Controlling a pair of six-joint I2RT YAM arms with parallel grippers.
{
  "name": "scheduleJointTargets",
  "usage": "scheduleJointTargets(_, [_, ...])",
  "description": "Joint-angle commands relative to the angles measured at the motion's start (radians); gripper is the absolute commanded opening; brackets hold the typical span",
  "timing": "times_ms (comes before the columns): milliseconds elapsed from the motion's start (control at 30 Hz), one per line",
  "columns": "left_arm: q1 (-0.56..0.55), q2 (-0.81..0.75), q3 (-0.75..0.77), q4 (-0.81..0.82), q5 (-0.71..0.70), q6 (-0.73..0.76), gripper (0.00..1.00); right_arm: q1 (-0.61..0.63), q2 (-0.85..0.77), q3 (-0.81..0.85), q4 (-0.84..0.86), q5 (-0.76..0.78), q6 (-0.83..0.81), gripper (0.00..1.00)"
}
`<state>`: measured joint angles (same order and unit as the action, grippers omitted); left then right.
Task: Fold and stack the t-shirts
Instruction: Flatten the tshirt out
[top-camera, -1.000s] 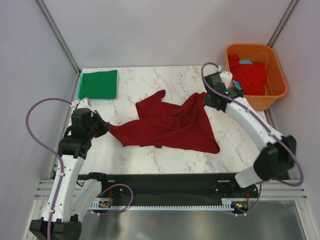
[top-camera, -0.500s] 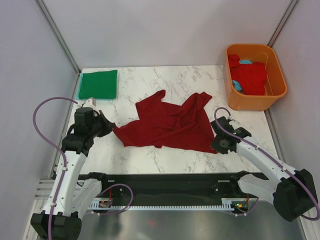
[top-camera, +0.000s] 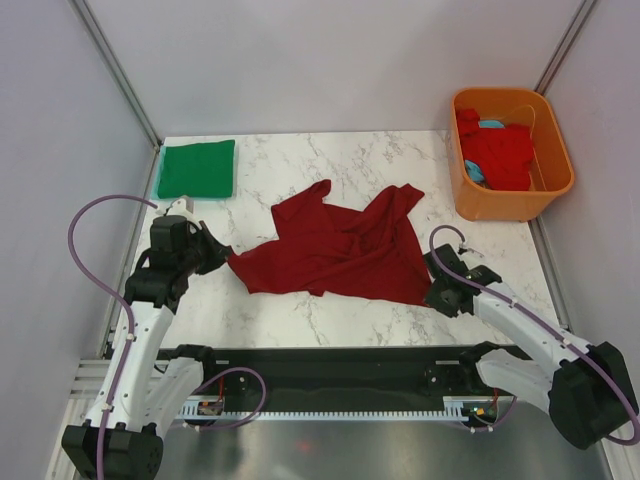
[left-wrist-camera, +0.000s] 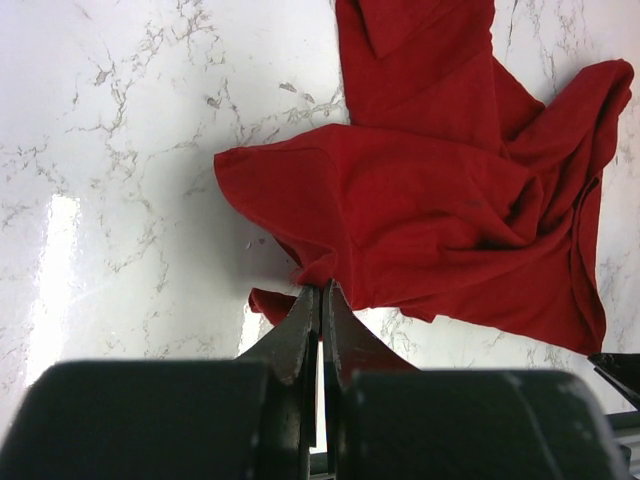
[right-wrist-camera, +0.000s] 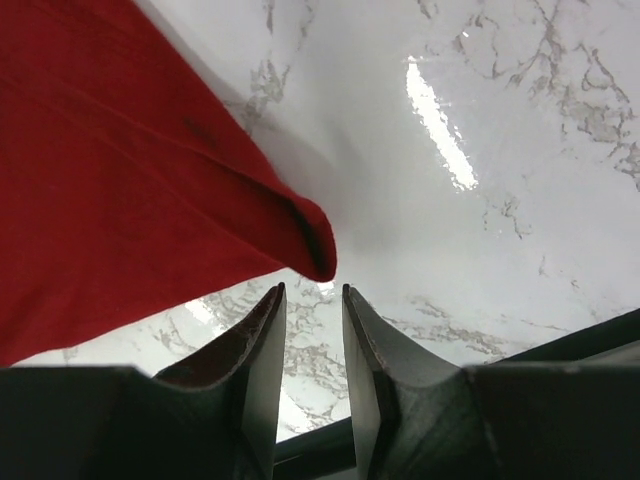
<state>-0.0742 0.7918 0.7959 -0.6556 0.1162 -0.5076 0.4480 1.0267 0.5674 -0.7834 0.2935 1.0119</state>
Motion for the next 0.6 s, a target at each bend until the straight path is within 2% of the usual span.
scheduleJointTargets(0, [0.004, -0.012, 0.002, 0.033, 0.02, 0.011, 0.02, 0.006, 0.025, -0.015, 0.049, 0.068, 0.024, 0.37])
scheduleJointTargets(400, [0.004, 0.012, 0.009, 0.034, 0.013, 0.011, 0.02, 0.006, 0.07, -0.057, 0.121, 0.159, 0.027, 0.36])
scheduleJointTargets(500, [0.005, 0.021, 0.006, 0.04, 0.02, 0.004, 0.02, 0.006, 0.069, -0.069, 0.131, 0.177, 0.033, 0.33])
scheduleJointTargets(567, [0.004, 0.02, 0.005, 0.042, 0.026, 0.001, 0.02, 0.006, 0.067, -0.078, 0.142, 0.183, 0.036, 0.26])
